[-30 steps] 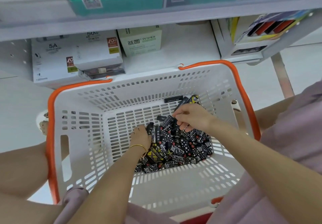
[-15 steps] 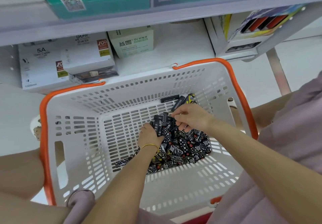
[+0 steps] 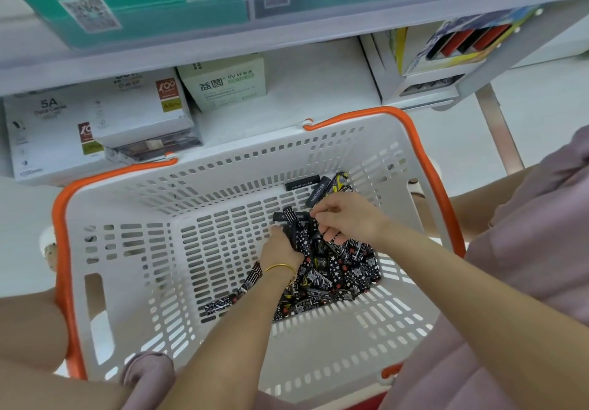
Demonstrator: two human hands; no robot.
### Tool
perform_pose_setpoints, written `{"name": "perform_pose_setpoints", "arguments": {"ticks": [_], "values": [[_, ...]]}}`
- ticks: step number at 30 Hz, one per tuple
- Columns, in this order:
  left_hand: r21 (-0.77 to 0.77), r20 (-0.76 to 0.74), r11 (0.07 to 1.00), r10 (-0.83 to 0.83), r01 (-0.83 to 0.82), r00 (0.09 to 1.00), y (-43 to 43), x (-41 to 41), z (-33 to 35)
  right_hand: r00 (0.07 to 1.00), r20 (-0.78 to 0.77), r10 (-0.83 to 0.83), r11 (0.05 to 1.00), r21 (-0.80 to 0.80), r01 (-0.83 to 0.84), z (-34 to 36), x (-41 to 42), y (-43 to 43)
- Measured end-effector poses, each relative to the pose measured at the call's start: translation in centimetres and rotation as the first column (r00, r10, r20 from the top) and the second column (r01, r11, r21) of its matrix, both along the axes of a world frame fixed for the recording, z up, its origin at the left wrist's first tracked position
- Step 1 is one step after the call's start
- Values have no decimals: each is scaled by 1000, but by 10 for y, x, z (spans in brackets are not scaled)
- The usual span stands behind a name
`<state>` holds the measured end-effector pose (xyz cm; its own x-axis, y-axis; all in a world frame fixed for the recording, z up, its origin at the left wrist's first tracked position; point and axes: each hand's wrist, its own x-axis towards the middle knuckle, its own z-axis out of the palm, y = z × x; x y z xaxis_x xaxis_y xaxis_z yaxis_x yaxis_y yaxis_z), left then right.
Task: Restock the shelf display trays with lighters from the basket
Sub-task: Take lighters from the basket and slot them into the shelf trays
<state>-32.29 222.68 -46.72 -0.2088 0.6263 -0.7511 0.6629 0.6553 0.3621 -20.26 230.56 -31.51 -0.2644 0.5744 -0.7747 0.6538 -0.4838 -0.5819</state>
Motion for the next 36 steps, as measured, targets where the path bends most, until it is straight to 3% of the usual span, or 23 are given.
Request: {"name": "perform_pose_setpoints", "arguments": {"ticks": [4,9,12,17,29,32,36], "values": [[6,88,998,64,-65,994,2,-8,-2,1000,1,21,1000,9,-21,1,-2,0],[-79,305,976,218,-204,927,6,-12,-1,1000,10,25,1000,16,-26,2,-3,0],[-82,352,980,200,-182,914,9,-8,0,1000,13,27,1000,15,-28,1,-2,-1],[-6,265,999,-50,54,963,8,-1,4,1000,14,13,1000,13,-13,2,-1,-2],[-29,151,969,-237,244,960,17,10,9,1000,16,-1,1000,20,1,5,2,-1],[-3,132,966,-256,259,958,18,10,11,1000,18,-2,1000,20,2,5,3,-1],[20,189,986,-164,163,968,17,9,15,1000,17,2,999,39,-3,6,4,0]]}}
